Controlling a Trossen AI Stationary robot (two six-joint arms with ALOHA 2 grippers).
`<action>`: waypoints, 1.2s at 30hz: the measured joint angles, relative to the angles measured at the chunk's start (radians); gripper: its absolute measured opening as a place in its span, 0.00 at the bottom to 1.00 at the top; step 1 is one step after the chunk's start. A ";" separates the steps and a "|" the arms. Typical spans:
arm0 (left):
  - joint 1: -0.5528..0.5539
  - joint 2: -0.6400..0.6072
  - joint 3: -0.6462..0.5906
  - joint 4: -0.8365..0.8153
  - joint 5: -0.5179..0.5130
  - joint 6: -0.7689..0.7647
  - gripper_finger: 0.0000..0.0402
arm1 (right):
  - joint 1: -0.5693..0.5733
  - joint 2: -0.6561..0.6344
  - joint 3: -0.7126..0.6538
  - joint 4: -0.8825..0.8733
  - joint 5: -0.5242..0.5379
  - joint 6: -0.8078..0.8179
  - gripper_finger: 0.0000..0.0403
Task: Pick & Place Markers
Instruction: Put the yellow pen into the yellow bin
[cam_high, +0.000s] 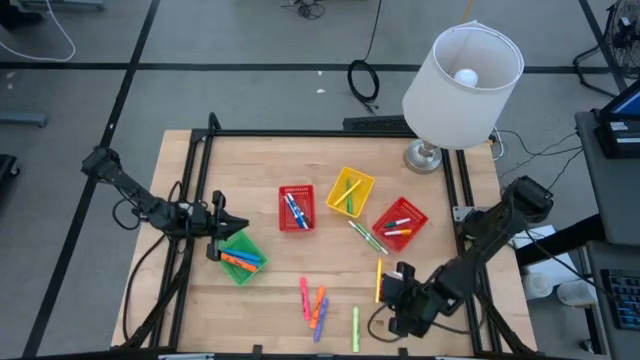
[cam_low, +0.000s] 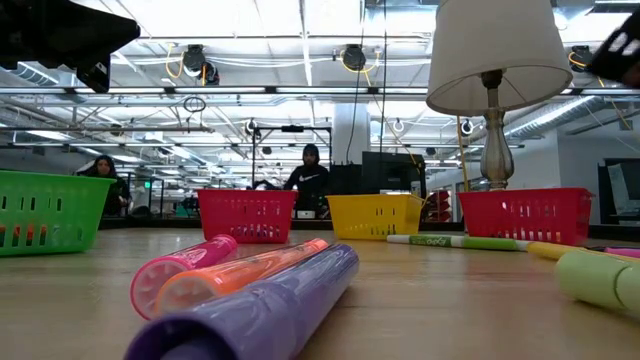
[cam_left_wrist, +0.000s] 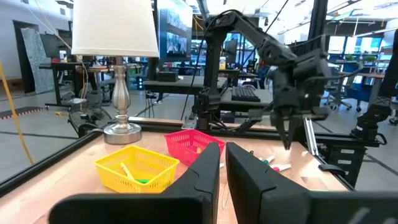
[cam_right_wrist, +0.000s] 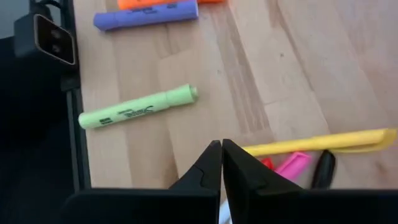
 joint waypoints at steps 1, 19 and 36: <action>0.000 0.000 0.000 0.000 0.000 0.000 0.09 | -0.009 0.000 -0.018 0.027 -0.010 0.000 0.00; 0.000 0.000 0.000 -0.031 0.000 0.003 0.09 | -0.049 -0.001 -0.064 0.171 -0.032 -0.126 0.00; 0.000 0.000 0.000 -0.032 0.000 -0.013 0.09 | -0.093 -0.001 -0.064 0.156 0.127 -0.059 0.00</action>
